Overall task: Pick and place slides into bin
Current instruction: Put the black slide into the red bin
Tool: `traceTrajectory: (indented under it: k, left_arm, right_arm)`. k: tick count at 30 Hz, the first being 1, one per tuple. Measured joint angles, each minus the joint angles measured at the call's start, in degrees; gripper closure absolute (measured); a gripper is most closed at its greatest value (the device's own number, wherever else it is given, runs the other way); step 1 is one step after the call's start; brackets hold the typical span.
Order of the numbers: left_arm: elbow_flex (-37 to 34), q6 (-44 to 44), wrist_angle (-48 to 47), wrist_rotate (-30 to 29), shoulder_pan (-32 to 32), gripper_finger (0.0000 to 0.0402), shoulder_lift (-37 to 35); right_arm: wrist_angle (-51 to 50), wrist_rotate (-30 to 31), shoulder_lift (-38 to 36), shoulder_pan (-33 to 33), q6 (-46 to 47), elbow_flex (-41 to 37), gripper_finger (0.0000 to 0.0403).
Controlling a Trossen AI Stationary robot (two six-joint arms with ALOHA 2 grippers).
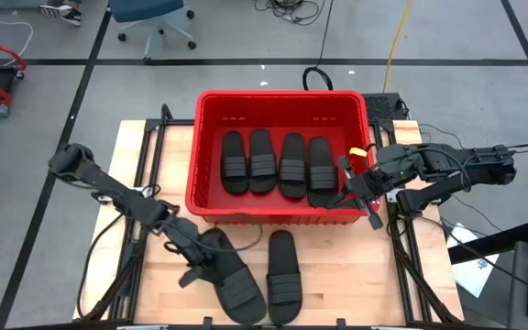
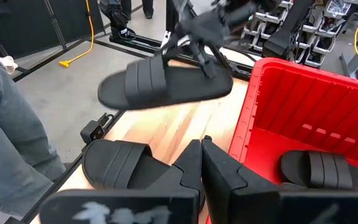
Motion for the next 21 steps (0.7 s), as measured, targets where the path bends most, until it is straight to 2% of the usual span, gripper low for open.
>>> traceTrajectory:
  k: [5,10,21]
  left_arm:
    - [0.02,-1.78,-0.85,-1.88,-0.02,0.0401,-6.23]
    - [0.02,-1.22,-3.05,-7.69,0.11,0.0401,-11.96]
    - [0.04,8.87,-6.96,-17.37,1.41,0.0401,-22.22]
  right_arm:
    - [0.07,0.0,0.0,0.0,0.0,0.0,0.0403]
    - [0.08,0.0,0.0,0.0,0.0,0.0,0.0403]
    - [0.22,0.07,0.0,0.0,0.0,0.0,0.0403]
